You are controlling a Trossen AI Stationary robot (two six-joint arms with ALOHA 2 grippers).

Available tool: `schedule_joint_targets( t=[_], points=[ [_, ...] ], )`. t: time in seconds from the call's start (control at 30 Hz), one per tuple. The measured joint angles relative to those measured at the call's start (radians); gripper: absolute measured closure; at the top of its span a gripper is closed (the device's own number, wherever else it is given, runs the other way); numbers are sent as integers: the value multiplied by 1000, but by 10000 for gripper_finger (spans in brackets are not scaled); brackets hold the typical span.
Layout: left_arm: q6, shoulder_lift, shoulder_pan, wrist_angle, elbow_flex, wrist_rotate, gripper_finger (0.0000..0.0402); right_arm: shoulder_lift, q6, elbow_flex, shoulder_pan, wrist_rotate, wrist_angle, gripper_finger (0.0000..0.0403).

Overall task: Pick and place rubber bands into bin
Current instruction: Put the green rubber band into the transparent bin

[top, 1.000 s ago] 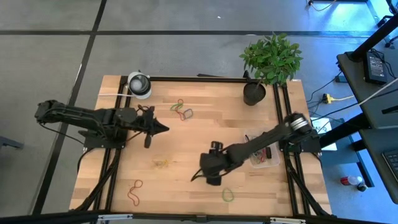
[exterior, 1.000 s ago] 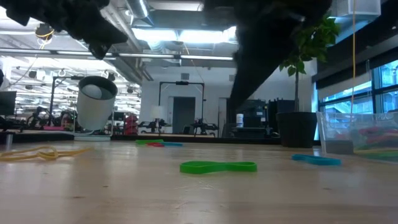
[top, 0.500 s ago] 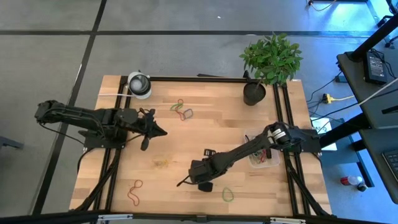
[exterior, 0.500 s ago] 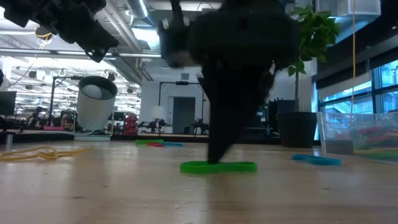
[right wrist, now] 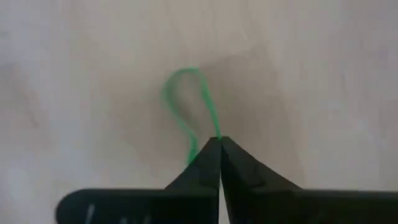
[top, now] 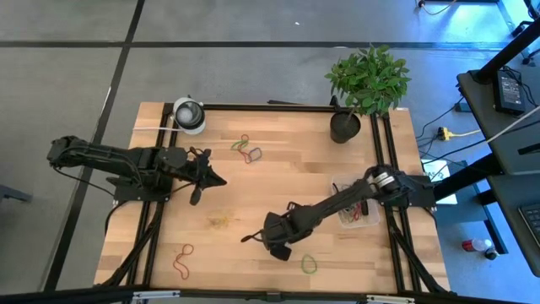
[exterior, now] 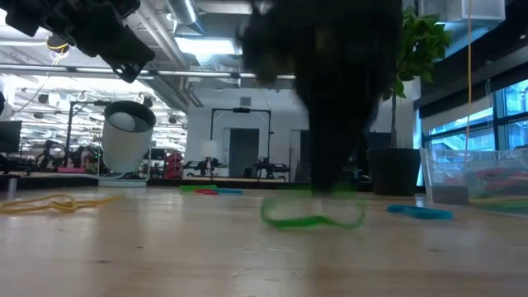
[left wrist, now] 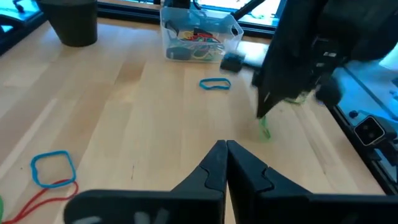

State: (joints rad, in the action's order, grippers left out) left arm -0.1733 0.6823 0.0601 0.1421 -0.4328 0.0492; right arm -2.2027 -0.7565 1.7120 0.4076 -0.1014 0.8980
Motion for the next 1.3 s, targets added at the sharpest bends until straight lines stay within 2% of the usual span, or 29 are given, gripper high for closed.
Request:
schedule_joint_targets(
  t=[0.13, 0.33, 0.43, 0.57, 0.83, 0.97, 1.13, 1.3],
  points=[
    [-19, 0, 0, 0, 0, 7, 399, 87, -69, 3, 17, -63, 62, 399],
    [-51, 0, 0, -5, 0, 25, 399, 224, -200, 0, 71, -280, 153, 401],
    [-53, 0, 0, -12, 0, 25, 400, 300, -251, -51, 101, -348, 192, 401],
    [-52, 0, 0, -20, 0, 24, 398, 443, -366, -185, 150, -389, 228, 402],
    [-49, 0, 0, -43, 0, -23, 397, 798, -721, -557, 221, -381, 255, 403],
    [-50, 0, -1, -55, 0, -66, 398, 939, -848, -712, 220, -319, 283, 403],
    [-50, 0, -1, -68, 0, -112, 399, 1047, -924, -889, 189, -204, 271, 403],
    [-50, 0, -1, -66, 0, -124, 392, 1073, -938, -996, 152, -128, 174, 401]
  ],
)
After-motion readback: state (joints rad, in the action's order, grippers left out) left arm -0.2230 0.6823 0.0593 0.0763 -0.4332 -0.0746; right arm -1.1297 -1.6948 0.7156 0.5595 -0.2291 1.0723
